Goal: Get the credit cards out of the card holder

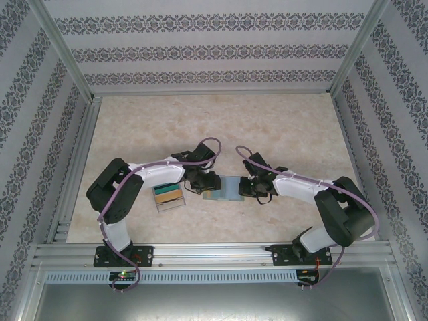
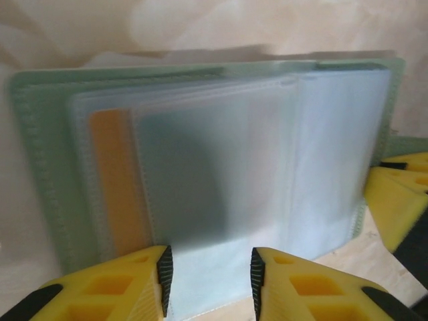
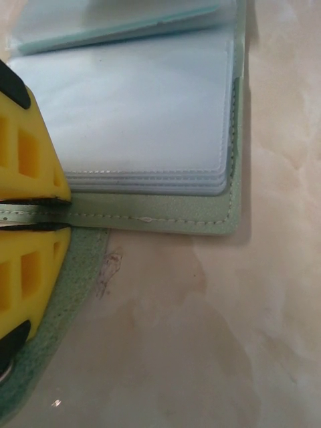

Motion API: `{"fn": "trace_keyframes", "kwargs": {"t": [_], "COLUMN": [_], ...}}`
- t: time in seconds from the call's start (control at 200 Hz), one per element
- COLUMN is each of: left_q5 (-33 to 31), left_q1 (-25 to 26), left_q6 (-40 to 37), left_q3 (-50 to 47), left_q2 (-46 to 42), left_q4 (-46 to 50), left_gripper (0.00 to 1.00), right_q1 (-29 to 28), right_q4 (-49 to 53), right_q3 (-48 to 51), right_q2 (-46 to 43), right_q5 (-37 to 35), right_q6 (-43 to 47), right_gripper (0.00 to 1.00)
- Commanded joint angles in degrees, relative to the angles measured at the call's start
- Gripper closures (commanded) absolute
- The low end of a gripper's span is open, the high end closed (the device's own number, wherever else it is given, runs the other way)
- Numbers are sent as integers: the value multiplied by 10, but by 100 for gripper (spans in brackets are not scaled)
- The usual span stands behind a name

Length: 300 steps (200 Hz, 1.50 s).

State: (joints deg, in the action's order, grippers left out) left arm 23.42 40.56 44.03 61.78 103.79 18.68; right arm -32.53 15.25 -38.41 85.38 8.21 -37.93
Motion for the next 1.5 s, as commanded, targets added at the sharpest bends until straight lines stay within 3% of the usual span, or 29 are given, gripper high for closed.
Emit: {"fn": "trace_keyframes", "kwargs": {"t": [0.0, 0.934, 1.044, 1.329, 1.494], "left_q5": [33, 135, 111, -29, -48], "left_q1": [12, 13, 10, -20, -40], "left_q6": [8, 49, 34, -1, 2], "left_q3": [5, 55, 55, 7, -31], "left_q2": [9, 39, 22, -61, -73], "left_q4": [-38, -167, -141, 4, 22], "left_gripper": [59, 55, 55, 52, 52], "right_q1": [-18, -12, -10, -10, -10], "right_q4": [-8, -21, -19, -18, -20], "right_q3": [4, 29, 26, 22, 21], "right_q2": [29, -13, -14, -8, 0], "right_q5": [13, 11, 14, 16, 17], "right_q6": [-11, -29, -28, -25, -24], "right_gripper": [82, 82, 82, 82, 82]}}
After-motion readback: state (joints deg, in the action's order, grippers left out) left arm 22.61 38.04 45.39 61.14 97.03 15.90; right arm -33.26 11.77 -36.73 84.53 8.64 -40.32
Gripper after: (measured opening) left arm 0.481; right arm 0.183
